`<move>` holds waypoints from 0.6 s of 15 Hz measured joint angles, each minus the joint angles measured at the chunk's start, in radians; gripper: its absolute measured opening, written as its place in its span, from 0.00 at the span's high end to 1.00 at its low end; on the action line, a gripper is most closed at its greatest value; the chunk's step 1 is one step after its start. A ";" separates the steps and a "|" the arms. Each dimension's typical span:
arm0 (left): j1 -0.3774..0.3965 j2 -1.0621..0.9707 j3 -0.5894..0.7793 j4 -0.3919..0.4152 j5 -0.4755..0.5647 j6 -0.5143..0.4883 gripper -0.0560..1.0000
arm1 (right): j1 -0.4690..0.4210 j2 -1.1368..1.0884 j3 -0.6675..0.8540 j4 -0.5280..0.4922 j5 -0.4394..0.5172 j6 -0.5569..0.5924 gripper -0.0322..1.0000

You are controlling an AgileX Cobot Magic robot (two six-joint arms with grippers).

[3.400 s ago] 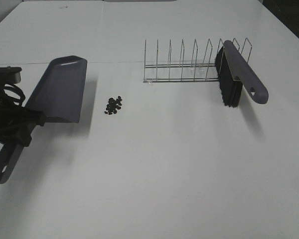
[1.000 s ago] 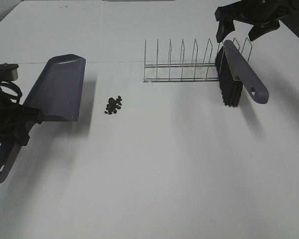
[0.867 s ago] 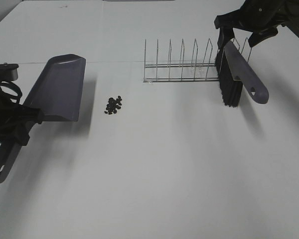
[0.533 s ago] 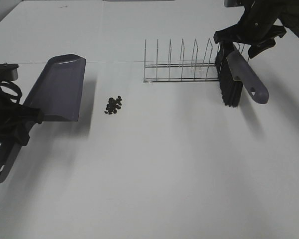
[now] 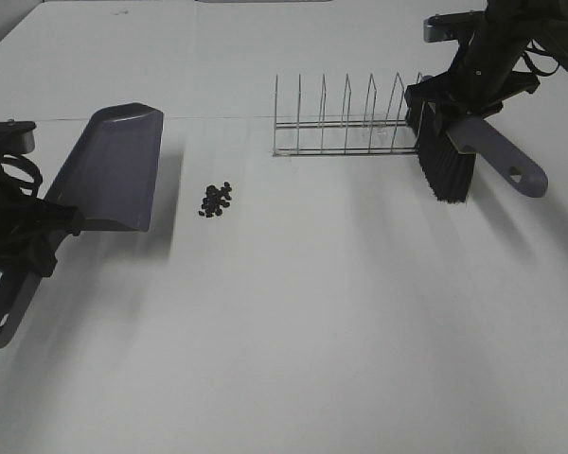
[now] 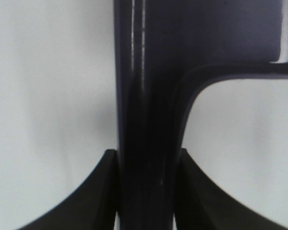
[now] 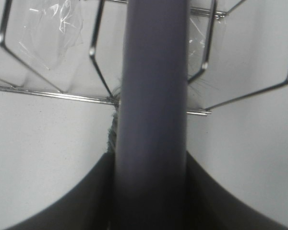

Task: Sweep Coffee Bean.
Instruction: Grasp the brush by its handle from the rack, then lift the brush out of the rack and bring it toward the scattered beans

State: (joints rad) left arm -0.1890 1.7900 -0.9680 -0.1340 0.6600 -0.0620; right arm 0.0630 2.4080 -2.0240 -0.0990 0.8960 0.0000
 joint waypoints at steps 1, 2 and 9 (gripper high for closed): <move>0.000 0.000 0.000 0.000 0.000 0.000 0.70 | 0.001 0.000 0.000 -0.003 0.000 0.011 0.63; 0.000 0.000 0.000 0.000 0.000 0.000 0.70 | 0.001 0.000 0.000 -0.004 0.002 0.018 0.63; 0.000 0.000 0.000 -0.003 0.000 0.000 0.70 | 0.001 -0.131 -0.012 -0.001 0.056 0.023 0.63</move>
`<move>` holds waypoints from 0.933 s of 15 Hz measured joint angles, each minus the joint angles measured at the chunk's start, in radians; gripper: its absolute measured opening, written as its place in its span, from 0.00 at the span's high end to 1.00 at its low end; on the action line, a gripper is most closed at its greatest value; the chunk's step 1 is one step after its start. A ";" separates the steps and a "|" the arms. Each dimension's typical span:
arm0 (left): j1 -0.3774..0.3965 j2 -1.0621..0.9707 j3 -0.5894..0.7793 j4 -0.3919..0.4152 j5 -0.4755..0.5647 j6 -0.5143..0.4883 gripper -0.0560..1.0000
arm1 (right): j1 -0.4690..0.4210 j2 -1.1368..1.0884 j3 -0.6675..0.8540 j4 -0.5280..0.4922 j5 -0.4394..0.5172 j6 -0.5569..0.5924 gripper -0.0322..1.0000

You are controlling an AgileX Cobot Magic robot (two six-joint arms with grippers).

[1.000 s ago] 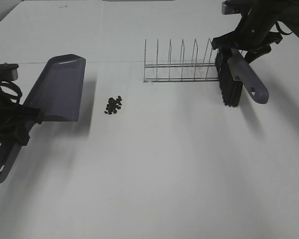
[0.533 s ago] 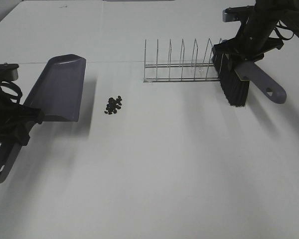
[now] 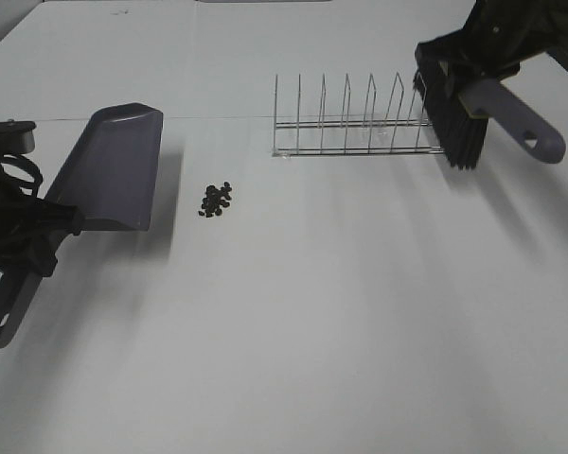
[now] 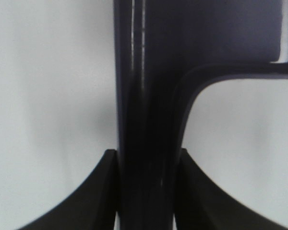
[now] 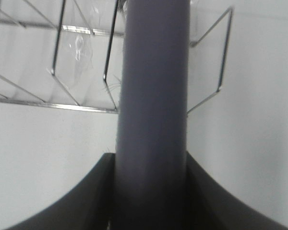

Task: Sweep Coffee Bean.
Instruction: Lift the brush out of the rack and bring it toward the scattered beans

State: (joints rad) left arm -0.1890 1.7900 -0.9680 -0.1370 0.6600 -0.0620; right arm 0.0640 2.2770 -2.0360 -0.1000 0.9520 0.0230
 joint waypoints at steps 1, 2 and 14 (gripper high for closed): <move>0.000 0.000 0.000 0.000 0.000 0.000 0.70 | 0.000 -0.026 -0.001 0.000 -0.001 0.000 0.63; 0.000 0.000 0.000 0.000 0.000 0.000 0.70 | 0.000 -0.067 -0.004 0.004 0.005 0.000 0.63; 0.000 0.000 0.015 0.000 0.038 -0.003 0.70 | 0.000 -0.415 0.151 0.116 0.273 -0.023 0.63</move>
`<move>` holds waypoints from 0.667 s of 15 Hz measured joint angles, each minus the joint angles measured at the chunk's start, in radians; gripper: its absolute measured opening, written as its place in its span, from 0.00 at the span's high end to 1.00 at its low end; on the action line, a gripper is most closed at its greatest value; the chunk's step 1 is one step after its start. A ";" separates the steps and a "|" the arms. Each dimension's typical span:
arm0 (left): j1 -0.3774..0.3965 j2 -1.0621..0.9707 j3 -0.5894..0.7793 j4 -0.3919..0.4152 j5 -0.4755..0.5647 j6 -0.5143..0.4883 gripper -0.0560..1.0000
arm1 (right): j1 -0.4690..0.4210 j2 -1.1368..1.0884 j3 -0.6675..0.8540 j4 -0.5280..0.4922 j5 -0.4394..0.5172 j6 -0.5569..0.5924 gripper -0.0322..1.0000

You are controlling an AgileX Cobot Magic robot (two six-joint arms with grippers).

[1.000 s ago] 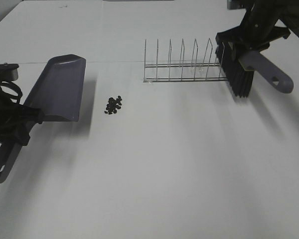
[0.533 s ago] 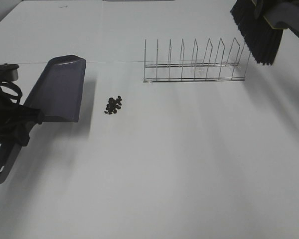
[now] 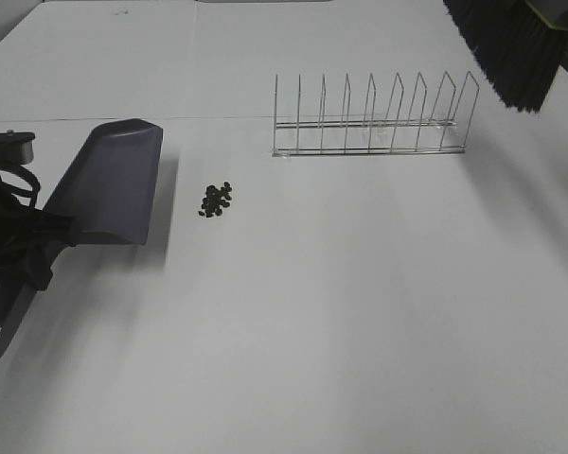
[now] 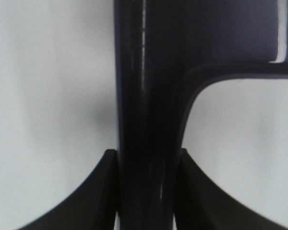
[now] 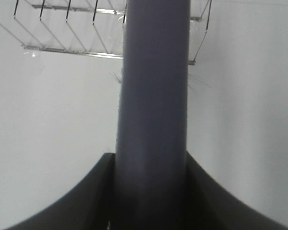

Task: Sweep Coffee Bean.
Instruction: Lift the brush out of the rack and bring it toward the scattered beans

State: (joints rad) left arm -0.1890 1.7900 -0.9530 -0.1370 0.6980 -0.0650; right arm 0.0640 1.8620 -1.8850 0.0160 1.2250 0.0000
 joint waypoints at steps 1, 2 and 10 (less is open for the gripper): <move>0.000 0.000 0.007 0.000 0.000 -0.004 0.70 | 0.000 -0.043 0.069 0.018 -0.001 0.000 0.63; 0.000 0.000 0.007 0.003 -0.003 -0.008 0.70 | 0.000 -0.102 0.179 0.045 -0.012 0.000 0.63; -0.072 0.143 -0.012 0.037 -0.007 -0.042 0.70 | 0.000 -0.172 0.603 0.140 -0.358 -0.023 0.63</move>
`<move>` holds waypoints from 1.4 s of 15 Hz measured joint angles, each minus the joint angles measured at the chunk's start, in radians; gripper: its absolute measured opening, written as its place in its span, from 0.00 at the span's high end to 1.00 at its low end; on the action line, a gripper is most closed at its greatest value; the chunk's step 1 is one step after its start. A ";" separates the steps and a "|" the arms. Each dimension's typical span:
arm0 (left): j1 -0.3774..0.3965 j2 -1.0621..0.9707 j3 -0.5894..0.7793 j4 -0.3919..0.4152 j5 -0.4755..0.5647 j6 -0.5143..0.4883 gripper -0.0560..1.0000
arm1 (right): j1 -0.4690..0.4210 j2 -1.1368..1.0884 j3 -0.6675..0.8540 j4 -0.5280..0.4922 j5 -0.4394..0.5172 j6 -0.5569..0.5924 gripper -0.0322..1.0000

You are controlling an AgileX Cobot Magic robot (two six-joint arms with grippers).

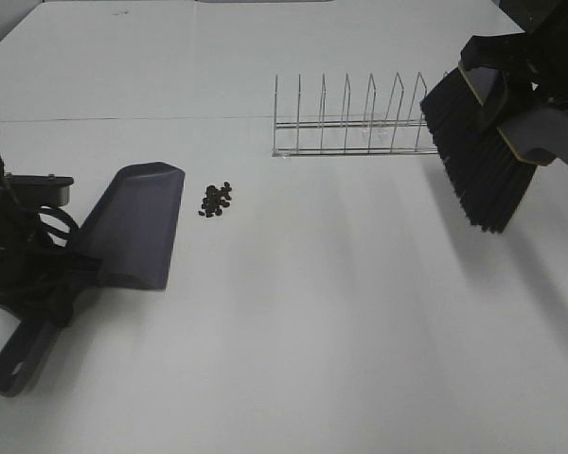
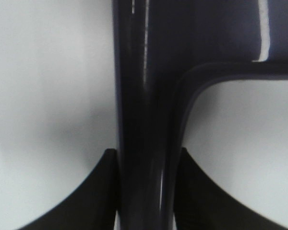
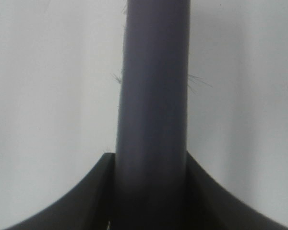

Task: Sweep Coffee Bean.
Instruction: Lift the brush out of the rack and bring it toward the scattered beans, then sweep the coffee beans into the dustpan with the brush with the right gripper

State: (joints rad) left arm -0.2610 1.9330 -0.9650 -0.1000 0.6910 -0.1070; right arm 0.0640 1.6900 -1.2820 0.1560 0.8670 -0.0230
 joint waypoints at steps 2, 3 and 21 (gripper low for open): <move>-0.032 0.035 -0.029 0.005 0.000 -0.033 0.70 | 0.004 0.021 0.005 0.013 -0.047 -0.007 0.63; -0.037 0.041 -0.042 0.005 0.004 -0.043 0.70 | 0.019 0.040 0.005 -0.003 -0.052 -0.007 0.63; -0.038 0.051 -0.056 0.000 0.000 -0.055 0.70 | 0.729 0.894 -1.033 -0.364 0.351 0.107 0.63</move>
State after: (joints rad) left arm -0.2990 1.9840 -1.0210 -0.1000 0.6910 -0.1620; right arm 0.7930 2.5840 -2.3150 -0.2080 1.2180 0.0840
